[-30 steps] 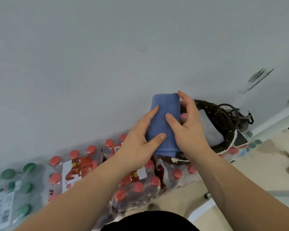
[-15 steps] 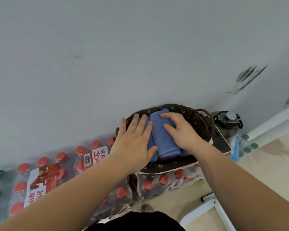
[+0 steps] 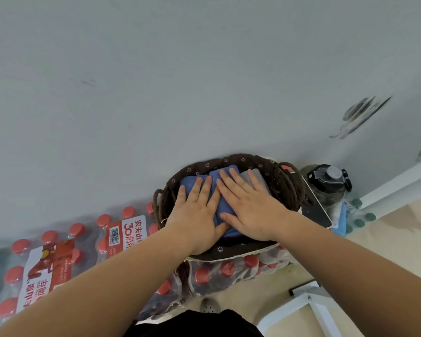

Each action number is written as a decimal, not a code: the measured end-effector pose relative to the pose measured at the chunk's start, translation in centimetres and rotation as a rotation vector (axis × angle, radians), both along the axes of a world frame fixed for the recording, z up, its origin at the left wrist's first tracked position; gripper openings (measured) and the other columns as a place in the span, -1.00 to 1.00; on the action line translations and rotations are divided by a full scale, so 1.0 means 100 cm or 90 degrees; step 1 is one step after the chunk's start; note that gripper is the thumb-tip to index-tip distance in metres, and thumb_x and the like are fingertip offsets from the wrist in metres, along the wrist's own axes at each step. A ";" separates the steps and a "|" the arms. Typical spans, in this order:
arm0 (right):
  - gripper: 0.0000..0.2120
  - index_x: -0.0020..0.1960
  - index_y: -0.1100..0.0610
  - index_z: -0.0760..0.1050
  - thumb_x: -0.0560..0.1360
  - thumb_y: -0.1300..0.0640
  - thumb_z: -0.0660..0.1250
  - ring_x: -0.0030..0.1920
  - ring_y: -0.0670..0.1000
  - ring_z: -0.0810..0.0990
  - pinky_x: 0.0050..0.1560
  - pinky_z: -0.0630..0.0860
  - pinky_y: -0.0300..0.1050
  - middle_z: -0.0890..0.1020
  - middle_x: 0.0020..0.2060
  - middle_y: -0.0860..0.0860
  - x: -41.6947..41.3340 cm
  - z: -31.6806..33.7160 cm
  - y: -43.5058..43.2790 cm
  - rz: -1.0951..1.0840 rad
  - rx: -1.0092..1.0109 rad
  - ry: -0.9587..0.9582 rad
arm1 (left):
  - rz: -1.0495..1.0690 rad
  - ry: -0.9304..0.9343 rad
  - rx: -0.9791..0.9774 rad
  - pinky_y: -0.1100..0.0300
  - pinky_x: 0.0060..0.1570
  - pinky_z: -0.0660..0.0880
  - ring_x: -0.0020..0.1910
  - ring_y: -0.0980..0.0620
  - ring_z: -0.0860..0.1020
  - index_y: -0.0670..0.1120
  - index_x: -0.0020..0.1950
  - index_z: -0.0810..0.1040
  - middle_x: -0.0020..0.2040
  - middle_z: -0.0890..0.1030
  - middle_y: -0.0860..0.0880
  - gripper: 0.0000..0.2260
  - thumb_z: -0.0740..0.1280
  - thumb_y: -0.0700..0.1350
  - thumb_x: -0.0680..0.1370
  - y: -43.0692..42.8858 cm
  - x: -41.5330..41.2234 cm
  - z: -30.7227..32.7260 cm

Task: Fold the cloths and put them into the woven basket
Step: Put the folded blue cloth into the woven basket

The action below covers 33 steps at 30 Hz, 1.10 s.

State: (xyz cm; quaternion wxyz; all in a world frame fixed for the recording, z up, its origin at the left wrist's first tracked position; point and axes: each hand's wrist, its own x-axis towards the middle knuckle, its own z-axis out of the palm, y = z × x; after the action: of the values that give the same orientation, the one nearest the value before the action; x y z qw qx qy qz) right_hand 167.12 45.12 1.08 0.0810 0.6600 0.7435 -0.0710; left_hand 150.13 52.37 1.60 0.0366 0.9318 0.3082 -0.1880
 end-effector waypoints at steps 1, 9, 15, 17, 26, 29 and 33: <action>-0.19 0.60 0.14 -0.25 0.52 -0.34 -0.30 0.57 0.07 -0.34 0.55 -0.27 0.21 -0.23 0.60 0.08 0.002 0.001 0.003 -0.001 -0.018 -0.008 | 0.005 0.000 -0.007 -0.25 0.52 -0.19 0.56 -0.11 -0.36 -0.07 0.59 -0.33 0.59 -0.34 -0.12 -0.24 -0.15 0.35 0.58 0.000 0.000 0.001; -0.05 0.59 0.10 -0.35 0.38 -0.47 -0.45 0.56 0.05 -0.37 0.53 -0.30 0.25 -0.32 0.58 0.08 0.013 0.003 0.011 0.017 -0.120 -0.038 | -0.013 0.077 -0.014 -0.23 0.53 -0.20 0.58 -0.09 -0.30 -0.13 0.60 -0.29 0.60 -0.32 -0.11 -0.07 -0.04 0.46 0.52 0.016 0.006 0.023; -0.18 0.59 0.15 -0.34 0.57 -0.36 -0.19 0.56 0.11 -0.37 0.52 -0.31 0.24 -0.31 0.57 0.14 0.001 0.007 0.027 0.041 -0.157 -0.091 | -0.055 0.088 -0.027 -0.23 0.51 -0.24 0.56 -0.06 -0.35 -0.12 0.58 -0.35 0.58 -0.36 -0.08 0.08 0.00 0.58 0.39 0.028 -0.005 0.025; -0.17 0.57 0.12 -0.39 0.54 -0.37 -0.21 0.53 0.09 -0.44 0.52 -0.35 0.23 -0.37 0.55 0.12 0.000 0.003 0.029 0.028 -0.168 -0.066 | -0.062 0.090 -0.009 -0.24 0.50 -0.25 0.56 -0.07 -0.37 -0.12 0.57 -0.37 0.58 -0.38 -0.09 0.10 -0.01 0.60 0.38 0.029 -0.008 0.023; -0.10 0.54 0.05 -0.48 0.37 -0.43 -0.39 0.47 0.06 -0.56 0.50 -0.36 0.27 -0.49 0.50 0.06 0.010 -0.014 0.032 0.012 -0.181 -0.013 | -0.040 0.113 -0.011 -0.26 0.49 -0.29 0.54 -0.13 -0.41 -0.15 0.55 -0.42 0.56 -0.42 -0.14 0.08 -0.03 0.57 0.41 0.028 0.002 -0.002; -0.14 0.53 0.04 -0.48 0.43 -0.43 -0.33 0.48 0.06 -0.54 0.50 -0.36 0.27 -0.48 0.51 0.06 0.009 -0.014 0.033 0.012 -0.181 -0.015 | -0.040 0.120 -0.009 -0.26 0.49 -0.29 0.54 -0.13 -0.42 -0.15 0.54 -0.43 0.56 -0.42 -0.14 0.08 -0.03 0.57 0.41 0.028 0.002 -0.003; -0.20 0.55 0.04 -0.46 0.58 -0.36 -0.13 0.49 0.04 -0.53 0.50 -0.39 0.23 -0.47 0.51 0.05 0.009 -0.011 0.034 0.006 -0.190 -0.009 | -0.037 0.134 0.001 -0.26 0.49 -0.28 0.54 -0.13 -0.40 -0.16 0.55 -0.42 0.57 -0.41 -0.14 0.09 -0.03 0.58 0.40 0.027 0.005 -0.001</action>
State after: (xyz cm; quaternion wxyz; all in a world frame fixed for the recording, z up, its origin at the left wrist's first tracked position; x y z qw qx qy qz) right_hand 168.03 48.52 -0.01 0.1838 0.6377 0.7270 -0.1759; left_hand 150.65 55.07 1.48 -0.0017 0.9154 0.2836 -0.2855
